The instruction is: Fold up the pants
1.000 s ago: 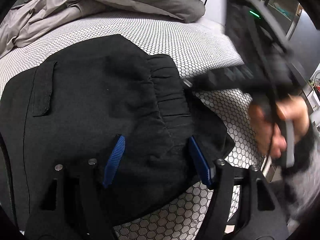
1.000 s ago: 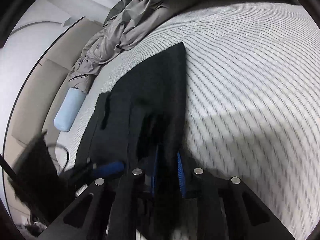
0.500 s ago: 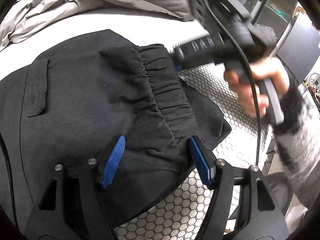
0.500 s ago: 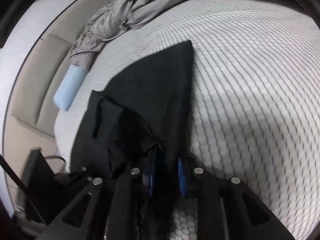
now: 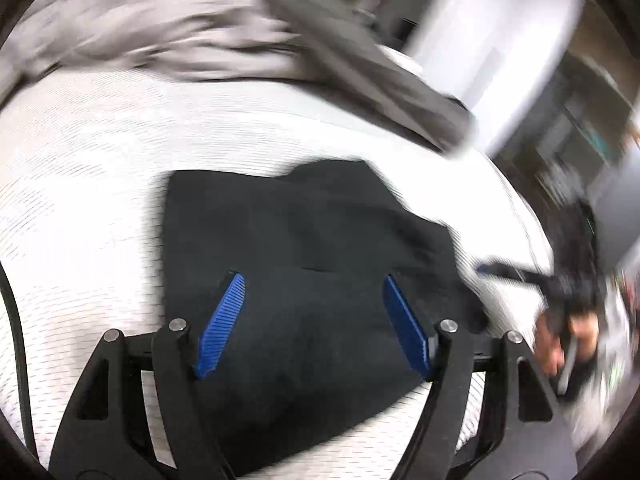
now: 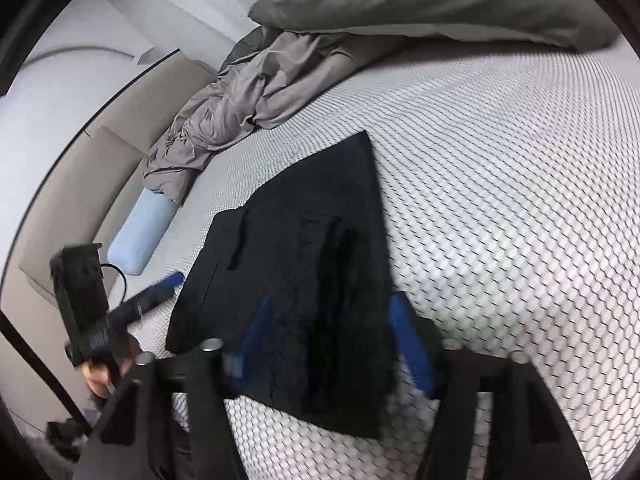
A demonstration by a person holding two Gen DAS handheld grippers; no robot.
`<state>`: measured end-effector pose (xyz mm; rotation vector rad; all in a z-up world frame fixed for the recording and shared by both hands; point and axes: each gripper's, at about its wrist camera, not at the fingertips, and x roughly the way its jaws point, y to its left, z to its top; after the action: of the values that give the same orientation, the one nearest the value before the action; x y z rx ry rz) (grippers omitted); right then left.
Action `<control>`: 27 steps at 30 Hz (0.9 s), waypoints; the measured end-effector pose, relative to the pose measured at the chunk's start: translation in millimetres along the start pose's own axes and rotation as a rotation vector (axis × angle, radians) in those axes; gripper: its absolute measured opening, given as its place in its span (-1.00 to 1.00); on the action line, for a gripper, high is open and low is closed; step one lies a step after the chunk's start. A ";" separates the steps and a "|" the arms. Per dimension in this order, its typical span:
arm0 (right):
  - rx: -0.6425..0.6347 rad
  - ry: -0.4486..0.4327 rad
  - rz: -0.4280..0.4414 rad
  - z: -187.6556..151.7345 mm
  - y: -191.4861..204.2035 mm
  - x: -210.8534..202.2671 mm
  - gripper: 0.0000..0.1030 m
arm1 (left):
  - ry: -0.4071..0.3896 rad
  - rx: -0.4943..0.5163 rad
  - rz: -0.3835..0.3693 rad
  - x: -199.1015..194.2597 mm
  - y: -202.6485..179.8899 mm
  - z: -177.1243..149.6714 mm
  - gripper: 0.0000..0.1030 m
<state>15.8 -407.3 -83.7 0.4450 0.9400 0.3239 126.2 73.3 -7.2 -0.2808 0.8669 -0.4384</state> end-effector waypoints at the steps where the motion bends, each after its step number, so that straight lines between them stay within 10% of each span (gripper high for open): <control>1: -0.004 0.015 0.011 -0.4 3.7 8.1 0.33 | 0.004 -0.045 0.029 -0.8 18.7 1.4 0.36; 8: 0.003 0.096 -0.076 2.1 -13.5 45.5 0.27 | 0.167 -0.184 0.014 23.4 90.2 -12.7 0.34; 12: 0.017 0.111 0.030 -3.1 -26.5 37.6 -0.35 | 0.211 -0.195 -0.084 29.4 88.6 -12.5 -0.24; 18: 0.022 0.080 0.060 -10.6 -18.0 34.7 -0.50 | 0.171 -0.113 0.027 40.6 74.4 9.5 -0.34; 23: -0.014 0.044 -0.028 -10.1 -9.5 38.7 -0.43 | 0.137 -0.081 0.100 31.1 61.3 5.5 -0.26; 27: -0.080 -0.027 -0.111 -9.8 8.5 24.2 0.28 | 0.099 -0.026 0.241 4.4 52.3 -11.0 -0.03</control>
<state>20.4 -386.8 -101.4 0.3223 0.9180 0.2526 133.4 116.3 -38.4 -0.1763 0.9905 -0.2187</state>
